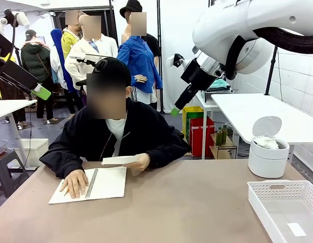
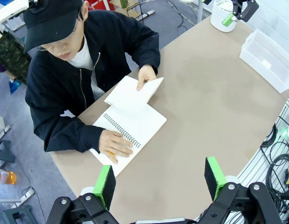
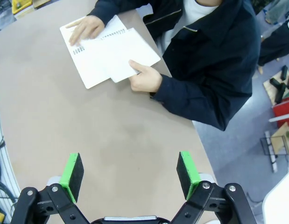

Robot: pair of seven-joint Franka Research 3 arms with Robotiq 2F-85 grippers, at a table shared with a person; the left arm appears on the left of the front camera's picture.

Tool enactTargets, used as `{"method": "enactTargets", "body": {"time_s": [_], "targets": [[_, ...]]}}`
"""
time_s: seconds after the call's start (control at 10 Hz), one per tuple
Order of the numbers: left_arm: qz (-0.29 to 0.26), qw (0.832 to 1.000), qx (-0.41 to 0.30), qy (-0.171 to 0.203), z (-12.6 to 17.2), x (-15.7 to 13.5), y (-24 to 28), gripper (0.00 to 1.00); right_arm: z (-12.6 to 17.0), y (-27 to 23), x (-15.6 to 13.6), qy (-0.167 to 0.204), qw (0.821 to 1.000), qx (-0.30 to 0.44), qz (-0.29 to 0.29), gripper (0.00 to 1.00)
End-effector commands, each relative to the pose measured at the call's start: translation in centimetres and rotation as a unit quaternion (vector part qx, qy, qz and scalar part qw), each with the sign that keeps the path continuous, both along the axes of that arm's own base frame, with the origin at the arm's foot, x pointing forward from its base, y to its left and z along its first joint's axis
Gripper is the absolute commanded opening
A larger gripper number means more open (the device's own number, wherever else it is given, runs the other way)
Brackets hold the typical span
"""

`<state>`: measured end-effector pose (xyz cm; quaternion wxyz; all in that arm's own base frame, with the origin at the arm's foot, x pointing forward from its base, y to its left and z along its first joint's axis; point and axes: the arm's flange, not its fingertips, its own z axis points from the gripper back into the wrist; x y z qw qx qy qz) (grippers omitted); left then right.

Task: Sort the paper based on its condition.
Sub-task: If a person hands you a paper, place it in the Organizing basket , and if it's crumpled, put it in the Trash can.

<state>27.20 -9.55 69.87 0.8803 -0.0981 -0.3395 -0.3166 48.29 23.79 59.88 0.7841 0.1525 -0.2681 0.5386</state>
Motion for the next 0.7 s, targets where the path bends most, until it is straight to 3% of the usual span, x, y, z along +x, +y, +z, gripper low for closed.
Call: {"method": "enactTargets", "body": {"time_s": [0.0,0.6], "targets": [[0.001,1.0,0.0,-0.001,0.04,-0.01,0.05,1.0,-0.2,-0.12,-0.3,0.001,1.0,-0.001,0.0,1.0],[0.001,1.0,0.0,-0.001,0.04,-0.01,0.05,1.0,0.0,0.0,0.0,0.0,1.0,0.0,0.0,1.0]]}}
